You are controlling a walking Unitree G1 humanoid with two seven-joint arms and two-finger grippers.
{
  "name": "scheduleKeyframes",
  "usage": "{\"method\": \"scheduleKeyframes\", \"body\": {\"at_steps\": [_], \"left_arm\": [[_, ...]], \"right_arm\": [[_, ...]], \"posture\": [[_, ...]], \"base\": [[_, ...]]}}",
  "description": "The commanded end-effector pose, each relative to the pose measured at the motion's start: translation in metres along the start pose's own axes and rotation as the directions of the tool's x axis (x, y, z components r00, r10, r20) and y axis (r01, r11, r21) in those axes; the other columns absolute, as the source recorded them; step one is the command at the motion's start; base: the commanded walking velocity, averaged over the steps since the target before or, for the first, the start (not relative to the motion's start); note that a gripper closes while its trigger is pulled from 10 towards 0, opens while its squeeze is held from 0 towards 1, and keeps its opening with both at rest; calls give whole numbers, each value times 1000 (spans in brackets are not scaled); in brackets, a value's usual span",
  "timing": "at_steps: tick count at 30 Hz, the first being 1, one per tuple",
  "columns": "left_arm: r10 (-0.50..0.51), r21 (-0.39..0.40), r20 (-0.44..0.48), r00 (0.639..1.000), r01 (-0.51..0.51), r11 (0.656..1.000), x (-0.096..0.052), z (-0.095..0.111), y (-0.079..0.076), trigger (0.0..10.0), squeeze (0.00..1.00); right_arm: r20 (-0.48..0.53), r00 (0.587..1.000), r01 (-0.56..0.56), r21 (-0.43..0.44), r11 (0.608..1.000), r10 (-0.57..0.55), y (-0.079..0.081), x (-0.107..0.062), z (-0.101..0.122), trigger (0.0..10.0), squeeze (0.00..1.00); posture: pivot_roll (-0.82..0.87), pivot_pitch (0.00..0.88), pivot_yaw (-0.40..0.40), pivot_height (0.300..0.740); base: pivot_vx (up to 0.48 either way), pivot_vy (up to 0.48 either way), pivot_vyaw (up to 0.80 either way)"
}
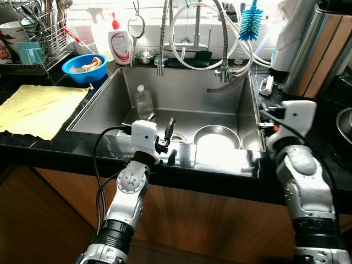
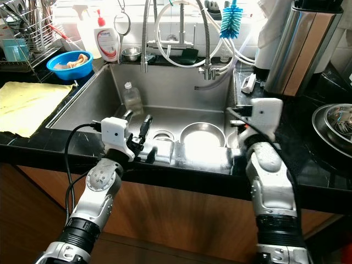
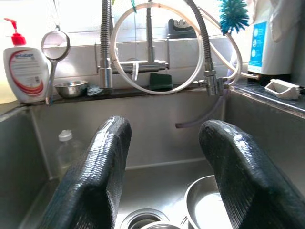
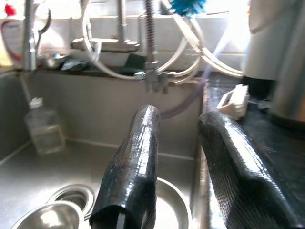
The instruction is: Kitchen organization
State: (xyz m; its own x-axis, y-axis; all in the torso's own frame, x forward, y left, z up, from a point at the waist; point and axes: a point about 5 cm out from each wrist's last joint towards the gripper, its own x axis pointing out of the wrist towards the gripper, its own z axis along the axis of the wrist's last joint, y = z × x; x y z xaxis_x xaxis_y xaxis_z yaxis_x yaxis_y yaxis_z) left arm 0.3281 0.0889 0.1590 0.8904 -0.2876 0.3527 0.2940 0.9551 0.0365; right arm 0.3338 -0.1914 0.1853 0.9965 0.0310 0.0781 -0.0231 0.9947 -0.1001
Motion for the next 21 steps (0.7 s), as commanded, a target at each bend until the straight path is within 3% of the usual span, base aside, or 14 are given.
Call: {"method": "scheduleKeyframes", "body": {"at_steps": [1,10,14,21], "left_arm": [[8,23,5,1000,-8,1000,0,2,4,10000,0],[16,24,0,1000,-16,1000,0,1,6,10000,0],[19,17,-4,1000,-19,1000,-1,0,6,10000,0],[18,26,-5,1000,-18,1000,-1,0,5,10000,0]], "right_arm": [[25,1000,-12,-13,1000,12,2,-2,4,10000,0],[-4,1000,-28,19,999,29,5,3,0,10000,0],[-3,999,-41,27,999,41,8,3,-1,10000,0],[-8,997,-78,14,997,78,17,2,-2,10000,0]], "posture": [[-169,0,58,740],[-169,0,57,740],[-168,0,57,740],[-168,0,57,740]], "base": [[0,0,0],[0,0,0],[0,0,-800],[0,0,0]]}}
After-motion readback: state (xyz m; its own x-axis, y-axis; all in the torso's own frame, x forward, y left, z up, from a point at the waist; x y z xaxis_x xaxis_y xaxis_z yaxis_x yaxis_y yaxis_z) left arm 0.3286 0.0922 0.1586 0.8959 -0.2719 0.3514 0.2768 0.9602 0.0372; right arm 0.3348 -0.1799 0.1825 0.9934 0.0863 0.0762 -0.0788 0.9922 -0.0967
